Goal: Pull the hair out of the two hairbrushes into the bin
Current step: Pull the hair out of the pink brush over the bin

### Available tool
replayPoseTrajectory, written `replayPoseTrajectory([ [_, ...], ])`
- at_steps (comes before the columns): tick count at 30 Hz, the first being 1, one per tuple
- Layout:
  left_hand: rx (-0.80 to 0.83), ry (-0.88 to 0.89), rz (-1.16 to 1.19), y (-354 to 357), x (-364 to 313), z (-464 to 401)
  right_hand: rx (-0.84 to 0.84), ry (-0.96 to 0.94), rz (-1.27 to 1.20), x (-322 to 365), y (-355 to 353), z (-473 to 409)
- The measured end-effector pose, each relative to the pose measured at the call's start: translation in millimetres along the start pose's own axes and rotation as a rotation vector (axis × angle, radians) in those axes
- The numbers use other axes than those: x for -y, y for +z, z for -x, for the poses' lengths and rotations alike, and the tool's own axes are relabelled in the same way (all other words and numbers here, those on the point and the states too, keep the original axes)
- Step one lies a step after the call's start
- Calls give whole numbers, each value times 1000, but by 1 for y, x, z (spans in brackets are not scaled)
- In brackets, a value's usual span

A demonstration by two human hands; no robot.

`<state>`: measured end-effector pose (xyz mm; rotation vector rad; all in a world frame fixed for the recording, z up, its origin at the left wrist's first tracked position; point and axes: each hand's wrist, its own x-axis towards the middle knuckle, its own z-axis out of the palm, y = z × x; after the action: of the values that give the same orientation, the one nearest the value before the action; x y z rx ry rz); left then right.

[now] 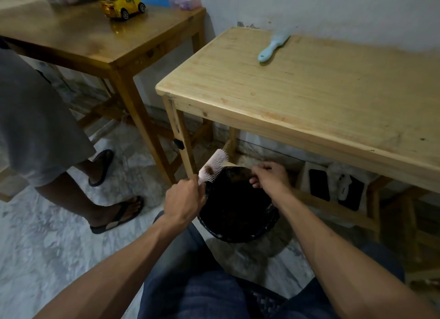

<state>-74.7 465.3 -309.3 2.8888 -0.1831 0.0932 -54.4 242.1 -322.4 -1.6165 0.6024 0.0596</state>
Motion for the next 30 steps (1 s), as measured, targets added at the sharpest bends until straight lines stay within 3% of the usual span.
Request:
replayPoseTrajectory([
  [9,-35,88,8,-1,-14,2,168,-102,185,4,15,11],
  [13,-66,145,14,-1,-19,2,405,-35,58,6,21,17],
  [17,-104,198,1,-4,-23,0,528,-37,-38,-2,23,14],
  [21,-137,182,-7,-7,-19,-4,423,-73,7,-5,20,12],
  [30,-57,82,-26,1,-9,-4,98,-25,-333,3,-9,0],
])
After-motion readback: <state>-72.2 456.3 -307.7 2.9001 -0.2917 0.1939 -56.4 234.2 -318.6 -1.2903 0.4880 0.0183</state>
